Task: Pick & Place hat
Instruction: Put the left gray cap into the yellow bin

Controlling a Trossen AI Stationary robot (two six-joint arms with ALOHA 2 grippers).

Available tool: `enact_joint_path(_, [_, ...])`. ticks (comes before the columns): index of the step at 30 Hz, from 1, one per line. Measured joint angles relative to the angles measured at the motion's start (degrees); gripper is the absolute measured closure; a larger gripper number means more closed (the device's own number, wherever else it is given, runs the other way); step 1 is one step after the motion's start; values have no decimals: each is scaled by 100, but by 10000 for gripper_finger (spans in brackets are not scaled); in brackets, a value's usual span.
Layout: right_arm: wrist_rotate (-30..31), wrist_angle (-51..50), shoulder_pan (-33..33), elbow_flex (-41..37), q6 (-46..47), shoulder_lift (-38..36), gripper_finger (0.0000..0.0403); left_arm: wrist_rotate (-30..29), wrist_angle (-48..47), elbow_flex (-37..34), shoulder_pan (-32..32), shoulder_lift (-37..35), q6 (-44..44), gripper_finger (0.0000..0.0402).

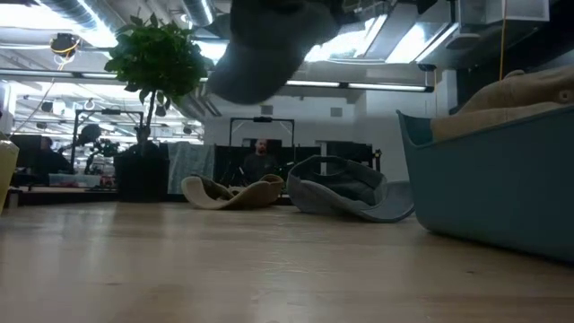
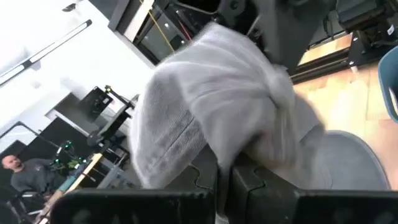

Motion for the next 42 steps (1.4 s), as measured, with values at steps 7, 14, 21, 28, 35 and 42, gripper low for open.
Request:
enact_joint_path(7, [-1180, 49, 15, 35, 30, 0, 233, -113, -1014, 0, -672, -441, -418, 398])
enact_joint_path(14, [-2543, 38, 15, 37, 303, 0, 222, 1480, -2339, 0, -1379, -915, -1651, 398])
enact_joint_path(21, [-2640, -51, 15, 39, 422, 0, 228, 3352, -2912, 0, -1862, -1240, -2962, 398])
enact_joint_path(28, [-2439, -221, 15, 42, 352, -2, 228, 5544, -3079, 0, -2133, -1311, -4227, 398])
enact_joint_path(35, [-2172, -244, 15, 42, 257, -2, 228, 6039, -3808, 0, -2328, -1205, -6353, 398])
enact_joint_path(42, [-1898, -263, 15, 42, 32, -2, 228, 6591, -4065, 0, -2423, -823, -7515, 398])
